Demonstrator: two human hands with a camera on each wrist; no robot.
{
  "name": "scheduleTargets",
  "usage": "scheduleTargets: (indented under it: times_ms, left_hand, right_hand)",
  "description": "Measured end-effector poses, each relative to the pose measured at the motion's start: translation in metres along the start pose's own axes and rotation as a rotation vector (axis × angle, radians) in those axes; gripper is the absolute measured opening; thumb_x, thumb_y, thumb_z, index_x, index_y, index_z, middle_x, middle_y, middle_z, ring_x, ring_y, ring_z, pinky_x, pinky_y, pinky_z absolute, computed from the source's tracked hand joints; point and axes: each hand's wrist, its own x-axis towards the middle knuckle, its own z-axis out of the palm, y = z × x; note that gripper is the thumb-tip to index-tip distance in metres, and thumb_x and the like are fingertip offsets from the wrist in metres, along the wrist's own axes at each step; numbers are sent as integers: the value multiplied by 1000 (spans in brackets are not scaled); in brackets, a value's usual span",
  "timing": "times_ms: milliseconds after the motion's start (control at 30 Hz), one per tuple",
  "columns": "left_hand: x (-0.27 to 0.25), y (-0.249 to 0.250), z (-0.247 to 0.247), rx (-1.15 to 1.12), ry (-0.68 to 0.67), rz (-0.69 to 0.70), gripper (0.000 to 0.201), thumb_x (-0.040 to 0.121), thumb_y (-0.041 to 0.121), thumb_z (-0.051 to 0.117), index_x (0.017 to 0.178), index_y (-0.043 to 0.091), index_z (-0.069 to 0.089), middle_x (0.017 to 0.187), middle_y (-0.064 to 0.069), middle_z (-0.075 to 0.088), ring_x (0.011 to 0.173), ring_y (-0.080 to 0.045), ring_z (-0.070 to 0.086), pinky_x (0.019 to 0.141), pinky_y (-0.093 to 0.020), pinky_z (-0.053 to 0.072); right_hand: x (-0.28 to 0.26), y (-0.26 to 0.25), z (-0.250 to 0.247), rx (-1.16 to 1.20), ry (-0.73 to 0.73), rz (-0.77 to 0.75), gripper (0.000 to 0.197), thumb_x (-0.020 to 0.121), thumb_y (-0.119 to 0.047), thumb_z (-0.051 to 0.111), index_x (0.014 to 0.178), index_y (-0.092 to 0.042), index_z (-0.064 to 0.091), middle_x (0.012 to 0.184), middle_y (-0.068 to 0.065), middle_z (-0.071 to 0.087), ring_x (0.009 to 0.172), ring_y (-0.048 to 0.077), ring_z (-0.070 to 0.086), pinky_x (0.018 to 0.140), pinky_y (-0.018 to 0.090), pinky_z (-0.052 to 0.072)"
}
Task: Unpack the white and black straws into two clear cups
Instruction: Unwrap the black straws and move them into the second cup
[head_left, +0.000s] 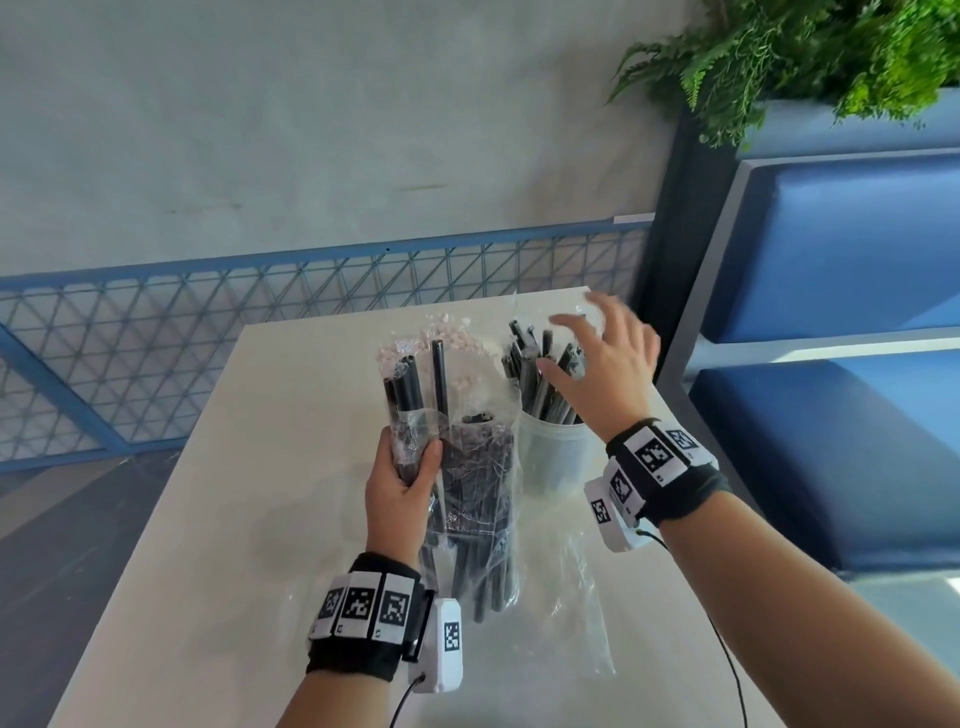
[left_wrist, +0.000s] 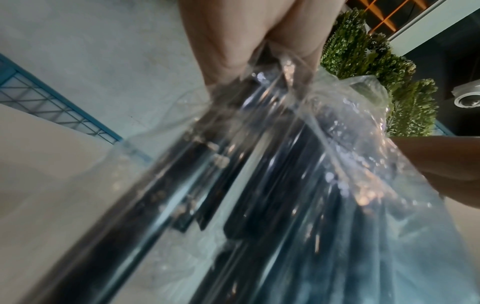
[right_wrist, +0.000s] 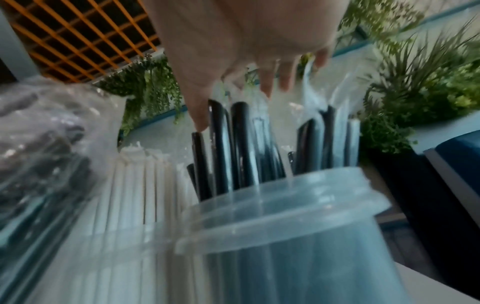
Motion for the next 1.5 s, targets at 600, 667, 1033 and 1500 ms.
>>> scheduleTargets:
  times_ms: [600,667,1033,1500]
  left_hand:
    - [-2,3,0,8,-20,38,26,87,13,59,107,28,50,96,17,62,83,18,59,78,-1,43]
    - [-2,4,0,-11,-24,27,26,88,14,59,108,28,51,98,15,63,85,17,59,81,-3,44]
    - [-18,10,3,-80,-159,-15,37,88,24,51,124,27,44,104,17,60,91,17,58,83,-5,44]
    - [-35,-34,-2,-16,-507,-233,81,63,-1,80,132,9,38,116,-4,64,109,-15,63,87,-23,53]
  right_hand:
    - [10,-6,-14,323,-269,88,40,86,-21,63,124,-18,50,120,8,58,109,30,52,96,35,38]
    - [7,-7,-16,313,-220,122,52,86,-38,60,132,-24,42,130,4,53,119,28,47,105,39,33]
    - [-98,-30,9,734,-193,-70,89,73,-47,69,144,-25,20,141,-3,39,123,1,42,98,10,40]
    - [-134,-20,61,578,-570,113,74,68,-16,79,133,-9,44,116,0,60,102,10,55,85,12,40]
